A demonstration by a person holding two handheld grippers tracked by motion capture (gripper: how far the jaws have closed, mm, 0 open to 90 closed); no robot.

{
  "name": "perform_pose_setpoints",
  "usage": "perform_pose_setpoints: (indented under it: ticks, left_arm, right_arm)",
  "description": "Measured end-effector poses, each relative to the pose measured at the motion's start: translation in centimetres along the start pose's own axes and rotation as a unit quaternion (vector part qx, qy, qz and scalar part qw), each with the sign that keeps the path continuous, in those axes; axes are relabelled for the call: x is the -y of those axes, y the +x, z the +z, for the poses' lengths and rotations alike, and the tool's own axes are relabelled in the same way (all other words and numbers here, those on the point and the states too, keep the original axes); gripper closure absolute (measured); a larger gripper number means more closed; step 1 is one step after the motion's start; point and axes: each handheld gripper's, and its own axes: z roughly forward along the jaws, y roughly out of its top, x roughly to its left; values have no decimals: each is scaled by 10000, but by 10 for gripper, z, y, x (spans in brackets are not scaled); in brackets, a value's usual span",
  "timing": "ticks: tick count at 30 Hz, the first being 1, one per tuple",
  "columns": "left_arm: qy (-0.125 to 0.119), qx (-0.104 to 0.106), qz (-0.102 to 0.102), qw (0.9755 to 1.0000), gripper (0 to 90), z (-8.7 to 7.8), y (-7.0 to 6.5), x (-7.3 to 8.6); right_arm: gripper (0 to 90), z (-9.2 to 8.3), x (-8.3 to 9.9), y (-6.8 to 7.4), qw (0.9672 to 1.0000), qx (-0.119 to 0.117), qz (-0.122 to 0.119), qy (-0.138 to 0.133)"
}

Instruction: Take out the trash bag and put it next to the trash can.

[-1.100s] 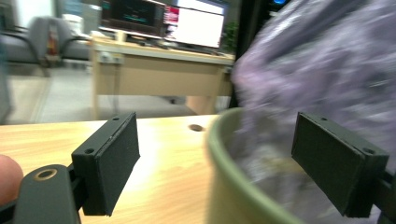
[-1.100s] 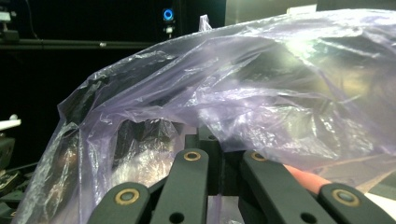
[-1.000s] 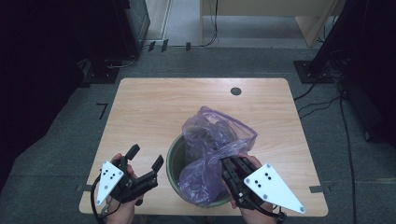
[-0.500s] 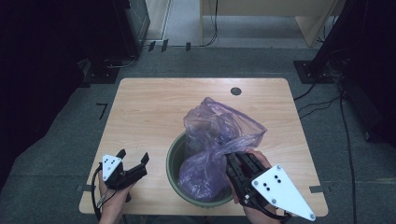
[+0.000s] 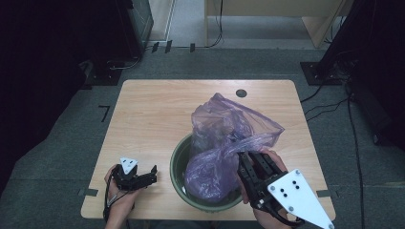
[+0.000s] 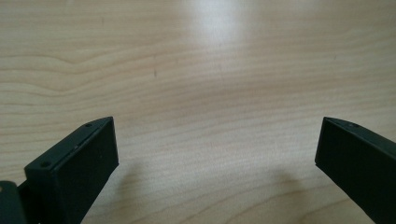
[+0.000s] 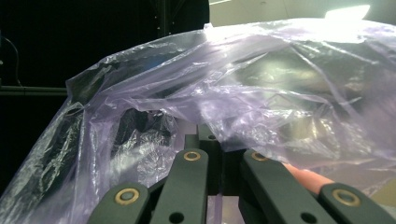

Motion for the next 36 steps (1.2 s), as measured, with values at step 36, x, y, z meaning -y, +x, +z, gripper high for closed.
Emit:
perform_pose_setpoints:
  ticks: [36]
  left_arm:
    - [367,-130,-43,9992,0,5,0,-1]
  right_arm:
    - [900,-31,-64,-64,9895,1097,-437,-835]
